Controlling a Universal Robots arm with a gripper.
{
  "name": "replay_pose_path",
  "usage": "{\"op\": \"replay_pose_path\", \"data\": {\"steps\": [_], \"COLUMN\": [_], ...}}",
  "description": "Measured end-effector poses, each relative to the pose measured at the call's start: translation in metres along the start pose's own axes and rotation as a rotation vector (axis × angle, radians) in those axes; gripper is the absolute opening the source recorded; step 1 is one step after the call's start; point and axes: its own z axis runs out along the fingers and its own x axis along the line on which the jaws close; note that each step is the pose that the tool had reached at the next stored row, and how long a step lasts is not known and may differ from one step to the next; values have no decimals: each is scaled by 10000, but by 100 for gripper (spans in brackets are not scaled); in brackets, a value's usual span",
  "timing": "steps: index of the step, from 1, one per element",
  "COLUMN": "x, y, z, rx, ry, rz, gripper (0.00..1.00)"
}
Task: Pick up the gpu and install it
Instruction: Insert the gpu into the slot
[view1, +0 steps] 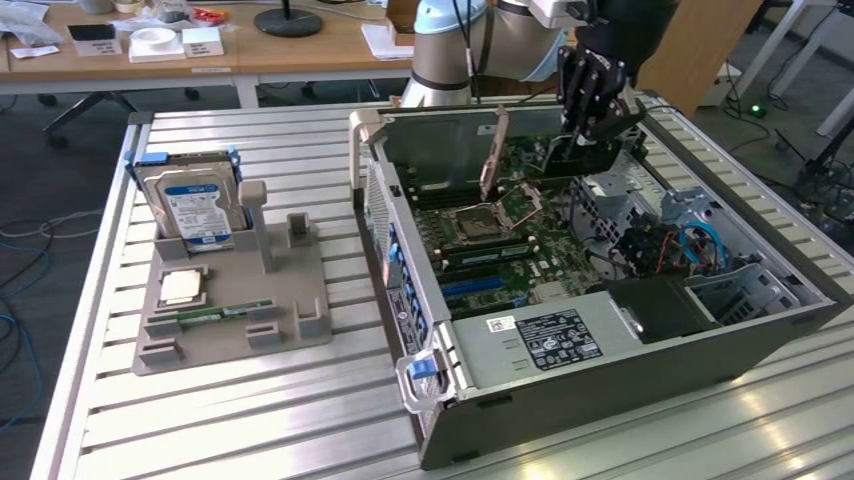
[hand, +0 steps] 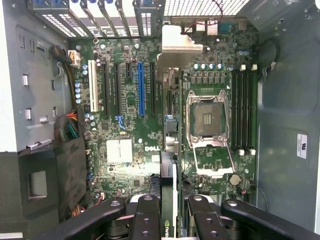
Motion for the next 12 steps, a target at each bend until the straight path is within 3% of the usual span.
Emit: {"op": "replay_pose_path", "data": {"steps": [12], "x": [-1], "y": [6], "z": [31], "rx": [2], "ry": [1], "rz": [0], "gripper": [26]}}
